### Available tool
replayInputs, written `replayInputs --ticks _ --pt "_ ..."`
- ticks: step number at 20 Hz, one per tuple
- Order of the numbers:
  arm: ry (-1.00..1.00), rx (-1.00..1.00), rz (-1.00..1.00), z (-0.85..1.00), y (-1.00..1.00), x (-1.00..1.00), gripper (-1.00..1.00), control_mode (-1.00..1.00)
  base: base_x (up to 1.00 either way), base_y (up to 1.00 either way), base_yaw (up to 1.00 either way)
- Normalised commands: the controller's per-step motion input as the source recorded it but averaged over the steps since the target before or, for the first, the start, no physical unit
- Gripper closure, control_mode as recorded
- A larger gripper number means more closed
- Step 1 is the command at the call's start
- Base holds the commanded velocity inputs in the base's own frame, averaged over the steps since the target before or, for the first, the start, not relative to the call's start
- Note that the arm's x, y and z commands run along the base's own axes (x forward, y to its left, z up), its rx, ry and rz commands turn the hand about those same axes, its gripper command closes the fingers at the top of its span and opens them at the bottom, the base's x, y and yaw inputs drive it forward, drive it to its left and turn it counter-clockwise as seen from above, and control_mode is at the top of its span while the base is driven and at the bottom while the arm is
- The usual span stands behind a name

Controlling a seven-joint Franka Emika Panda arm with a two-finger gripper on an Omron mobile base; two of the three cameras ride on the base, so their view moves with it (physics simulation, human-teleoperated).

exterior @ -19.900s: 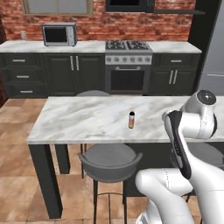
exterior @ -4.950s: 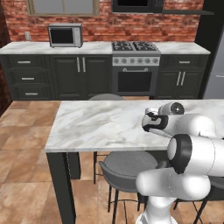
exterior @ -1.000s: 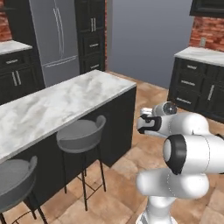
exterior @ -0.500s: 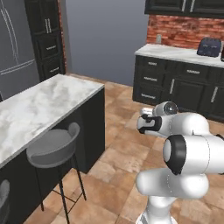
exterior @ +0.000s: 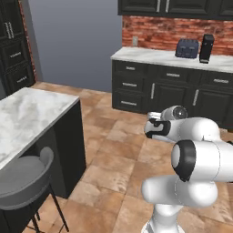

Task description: Place the large bottle from the dining counter next to the other large bottle outside the sink, and place the small bottle from the dining counter next to the other small bottle inside the sink.

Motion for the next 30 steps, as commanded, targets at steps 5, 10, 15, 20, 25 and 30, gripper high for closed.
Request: replayInputs --ticks 5,10,15,20,25,30 --pt "0.00 0.00 0.00 0.00 0.00 0.00 1.00 1.00 0.61 -0.12 -0.30" --pt "0.00 0.00 0.00 0.00 0.00 0.00 1.00 1.00 0.58 -0.12 -0.31" --pt "0.00 0.00 0.00 0.00 0.00 0.00 1.00 1.00 0.52 -0.10 -0.33" --pt "0.00 0.00 0.00 0.00 0.00 0.00 1.00 1.00 0.58 -0.09 -0.33" --pt "0.00 0.00 0.00 0.00 0.00 0.00 1.00 1.00 0.64 0.00 -0.37" --pt "0.00 0.00 0.00 0.00 0.00 0.00 1.00 1.00 0.71 0.00 -0.37"
